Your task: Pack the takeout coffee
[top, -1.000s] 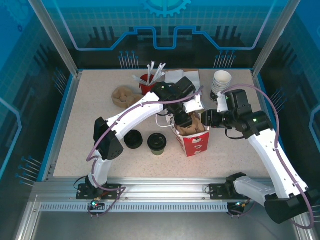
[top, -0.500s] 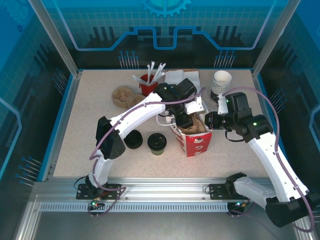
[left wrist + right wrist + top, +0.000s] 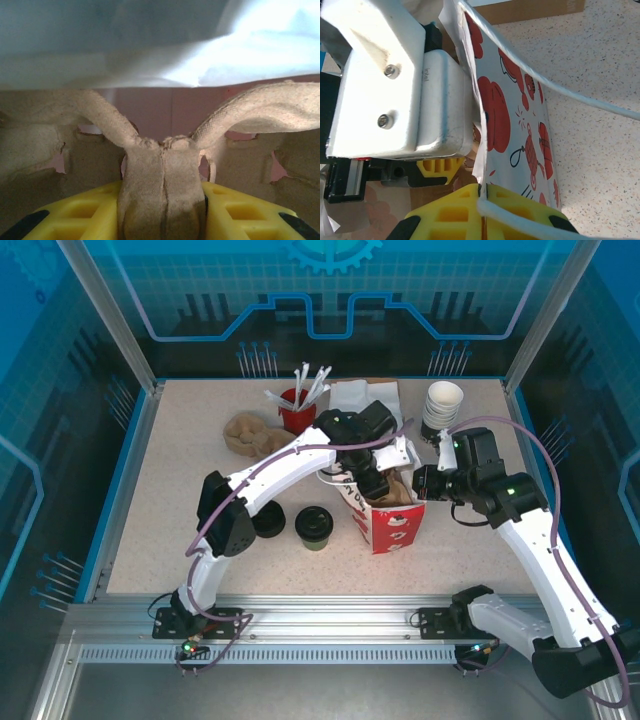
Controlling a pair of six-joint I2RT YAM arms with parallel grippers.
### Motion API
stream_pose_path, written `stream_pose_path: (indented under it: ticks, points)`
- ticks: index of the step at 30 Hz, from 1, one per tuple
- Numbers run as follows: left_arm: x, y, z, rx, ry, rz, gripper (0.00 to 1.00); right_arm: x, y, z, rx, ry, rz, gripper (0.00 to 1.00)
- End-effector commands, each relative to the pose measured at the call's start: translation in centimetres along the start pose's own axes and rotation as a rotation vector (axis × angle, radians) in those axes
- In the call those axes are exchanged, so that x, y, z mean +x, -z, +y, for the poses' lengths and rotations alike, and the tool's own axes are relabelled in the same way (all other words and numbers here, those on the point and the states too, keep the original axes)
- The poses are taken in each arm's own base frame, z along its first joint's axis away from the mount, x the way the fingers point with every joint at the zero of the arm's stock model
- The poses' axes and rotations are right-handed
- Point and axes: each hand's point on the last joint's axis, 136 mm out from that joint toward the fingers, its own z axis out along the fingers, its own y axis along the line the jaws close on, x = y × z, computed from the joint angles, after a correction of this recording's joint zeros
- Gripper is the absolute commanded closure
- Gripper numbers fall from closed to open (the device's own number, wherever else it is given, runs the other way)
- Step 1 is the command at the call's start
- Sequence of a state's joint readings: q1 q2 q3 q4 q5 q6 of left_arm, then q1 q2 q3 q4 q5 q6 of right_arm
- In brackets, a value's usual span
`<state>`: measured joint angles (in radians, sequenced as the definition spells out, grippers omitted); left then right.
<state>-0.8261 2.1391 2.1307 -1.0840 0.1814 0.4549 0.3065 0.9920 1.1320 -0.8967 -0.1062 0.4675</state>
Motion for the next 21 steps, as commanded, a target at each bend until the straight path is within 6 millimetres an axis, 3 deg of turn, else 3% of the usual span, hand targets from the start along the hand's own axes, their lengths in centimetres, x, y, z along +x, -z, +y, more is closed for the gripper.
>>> stream_pose_path:
  ticks: [1, 13, 18, 21]
  points:
    - [1.5, -2.7, -0.4, 0.051, -0.003, 0.063, 0.59, -0.3, 0.4, -0.2, 0.011, -0.006, -0.026, 0.93]
    - [2.3, -3.9, -0.3, 0.052, -0.006, 0.087, 0.57, -0.3, 0.4, 0.1, 0.006, -0.001, -0.024, 0.94]
    - [1.3, -2.4, -0.5, 0.043, 0.0, 0.044, 0.51, -0.3, 0.5, 0.2, 0.005, -0.002, -0.026, 0.94]
    - [0.2, -0.6, -0.8, 0.035, 0.005, -0.002, 0.4, -0.3, 0.6, 0.3, 0.006, -0.005, -0.028, 0.94]
